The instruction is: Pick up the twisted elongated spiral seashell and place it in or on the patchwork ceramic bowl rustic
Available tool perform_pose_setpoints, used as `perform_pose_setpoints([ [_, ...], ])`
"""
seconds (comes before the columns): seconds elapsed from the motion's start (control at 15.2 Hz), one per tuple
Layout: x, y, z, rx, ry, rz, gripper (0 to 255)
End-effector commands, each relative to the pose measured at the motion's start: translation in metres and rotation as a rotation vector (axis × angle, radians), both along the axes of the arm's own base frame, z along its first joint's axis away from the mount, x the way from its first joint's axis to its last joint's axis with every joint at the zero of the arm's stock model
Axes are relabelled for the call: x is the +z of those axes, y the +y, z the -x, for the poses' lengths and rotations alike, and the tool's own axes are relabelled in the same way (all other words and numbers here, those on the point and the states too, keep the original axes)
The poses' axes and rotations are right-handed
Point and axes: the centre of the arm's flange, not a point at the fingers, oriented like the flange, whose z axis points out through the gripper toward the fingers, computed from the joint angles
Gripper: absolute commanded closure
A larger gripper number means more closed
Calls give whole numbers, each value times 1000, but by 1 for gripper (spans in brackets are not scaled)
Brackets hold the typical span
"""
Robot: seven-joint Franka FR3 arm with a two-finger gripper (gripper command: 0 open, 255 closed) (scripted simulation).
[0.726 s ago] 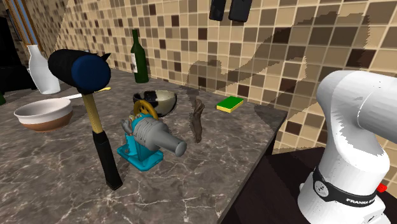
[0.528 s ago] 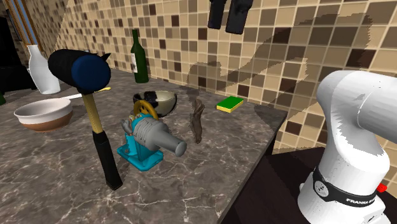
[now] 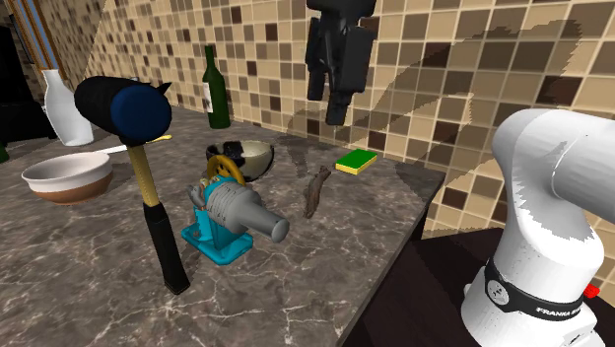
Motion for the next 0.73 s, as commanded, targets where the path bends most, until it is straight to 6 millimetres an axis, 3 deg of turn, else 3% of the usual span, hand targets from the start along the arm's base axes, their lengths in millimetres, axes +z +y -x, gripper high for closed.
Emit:
perform_pose_setpoints([
  [0.0,-20,-14,0,12,10,18,0],
  [0.46,-87,-71,-3,46,48,78,0],
  [0.66,-101,-77,-4,48,51,82,0],
])
